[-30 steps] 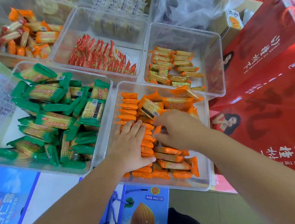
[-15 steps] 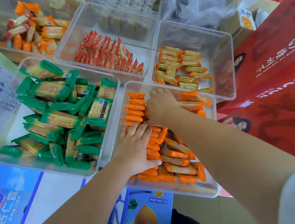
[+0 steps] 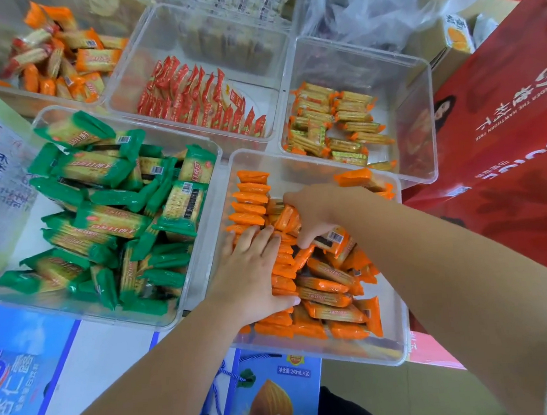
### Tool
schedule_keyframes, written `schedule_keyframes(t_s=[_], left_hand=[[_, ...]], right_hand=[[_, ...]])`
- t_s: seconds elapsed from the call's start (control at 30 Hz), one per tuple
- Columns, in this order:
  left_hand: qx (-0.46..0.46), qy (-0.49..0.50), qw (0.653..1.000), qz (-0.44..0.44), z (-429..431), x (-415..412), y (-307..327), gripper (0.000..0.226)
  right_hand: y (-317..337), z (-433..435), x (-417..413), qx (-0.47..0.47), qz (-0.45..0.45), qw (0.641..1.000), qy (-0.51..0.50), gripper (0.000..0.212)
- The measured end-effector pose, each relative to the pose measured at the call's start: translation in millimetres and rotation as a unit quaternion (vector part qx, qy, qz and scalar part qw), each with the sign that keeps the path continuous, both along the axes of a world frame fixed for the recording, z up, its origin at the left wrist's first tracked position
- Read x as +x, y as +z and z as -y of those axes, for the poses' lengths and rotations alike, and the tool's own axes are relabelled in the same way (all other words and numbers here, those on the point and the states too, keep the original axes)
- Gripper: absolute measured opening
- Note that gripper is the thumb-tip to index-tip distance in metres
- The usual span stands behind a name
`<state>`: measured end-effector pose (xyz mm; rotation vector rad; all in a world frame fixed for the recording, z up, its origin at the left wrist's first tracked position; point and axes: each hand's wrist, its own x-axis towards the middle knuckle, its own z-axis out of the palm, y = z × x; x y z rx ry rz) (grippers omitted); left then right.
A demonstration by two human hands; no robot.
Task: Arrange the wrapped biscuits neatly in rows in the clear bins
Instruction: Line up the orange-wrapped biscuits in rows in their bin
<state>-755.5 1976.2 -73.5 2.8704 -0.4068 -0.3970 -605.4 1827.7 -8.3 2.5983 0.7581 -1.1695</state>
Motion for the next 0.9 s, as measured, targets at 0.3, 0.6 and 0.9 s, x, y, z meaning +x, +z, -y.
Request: schedule_keyframes(t_s=[0.3, 0.6, 0.9], left_hand=[[-0.005, 0.005, 1.0, 0.001, 0, -1, -3, 0.118], [-0.005, 0.011, 1.0, 0.0, 1, -1, -4, 0.12], [-0.02, 0.016, 1.0, 0.001, -1, -1, -3, 0.121]], right_hand=[[10, 42, -71, 0.114, 0.147, 0.982, 0.028, 0.065], [28, 73, -145, 0.137, 0.125, 0.981, 0.05, 0.055], [66, 63, -132, 0.093, 0.066, 0.992, 0.063, 0.063]])
